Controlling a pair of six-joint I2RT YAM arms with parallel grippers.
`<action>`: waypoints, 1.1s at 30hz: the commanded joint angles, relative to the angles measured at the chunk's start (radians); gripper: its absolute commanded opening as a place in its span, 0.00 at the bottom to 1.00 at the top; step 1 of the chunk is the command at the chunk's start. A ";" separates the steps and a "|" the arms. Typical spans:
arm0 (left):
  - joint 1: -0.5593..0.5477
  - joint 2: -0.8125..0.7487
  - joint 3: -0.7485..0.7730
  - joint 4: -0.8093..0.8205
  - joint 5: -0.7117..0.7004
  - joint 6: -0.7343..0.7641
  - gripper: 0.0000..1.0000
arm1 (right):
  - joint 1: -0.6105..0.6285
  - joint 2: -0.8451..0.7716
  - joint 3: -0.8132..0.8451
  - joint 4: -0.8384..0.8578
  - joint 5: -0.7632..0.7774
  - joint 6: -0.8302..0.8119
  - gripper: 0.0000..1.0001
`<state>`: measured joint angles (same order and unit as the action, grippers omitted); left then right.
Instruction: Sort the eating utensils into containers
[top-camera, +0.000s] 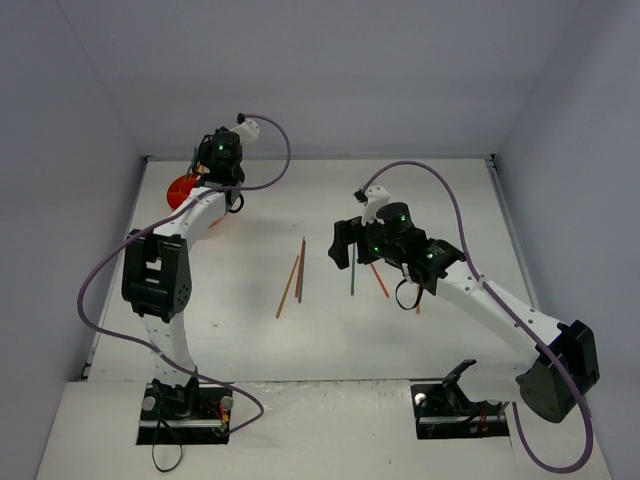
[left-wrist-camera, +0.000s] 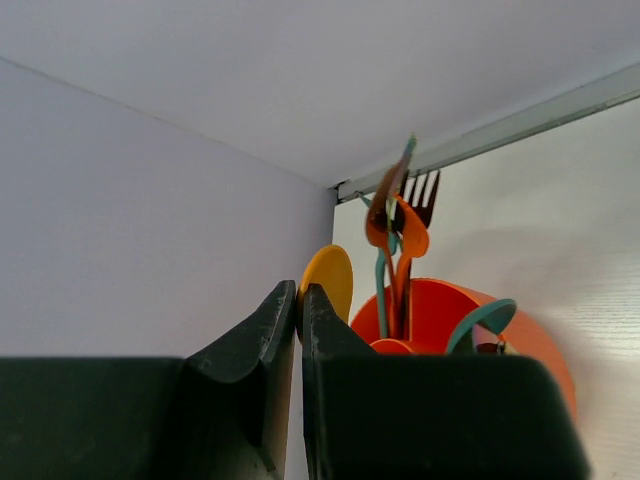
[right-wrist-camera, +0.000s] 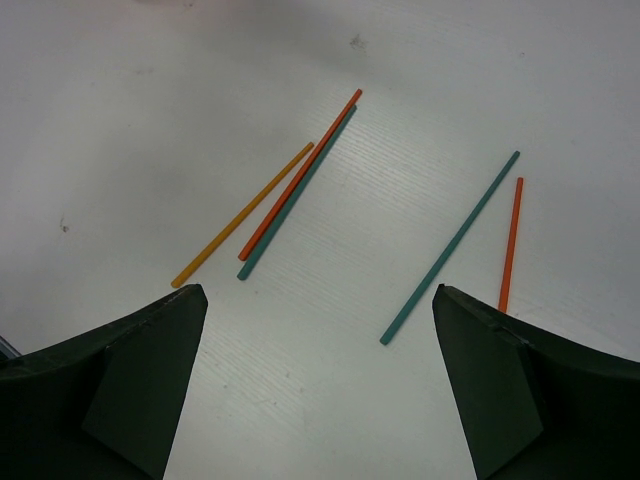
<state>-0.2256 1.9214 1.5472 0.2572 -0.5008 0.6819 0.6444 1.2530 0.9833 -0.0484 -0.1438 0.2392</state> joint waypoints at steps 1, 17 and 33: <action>0.009 -0.004 0.013 0.117 -0.034 -0.001 0.00 | -0.020 -0.024 -0.001 0.015 -0.028 -0.014 0.94; -0.016 -0.168 -0.180 0.109 -0.016 -0.170 0.37 | -0.032 0.003 -0.002 0.015 -0.057 -0.012 0.94; -0.103 -0.506 -0.238 -0.400 0.352 -0.752 0.56 | -0.032 -0.030 -0.020 0.015 -0.046 0.020 0.93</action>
<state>-0.3347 1.4954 1.2793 0.0843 -0.3653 0.2339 0.6205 1.2563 0.9717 -0.0722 -0.1901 0.2388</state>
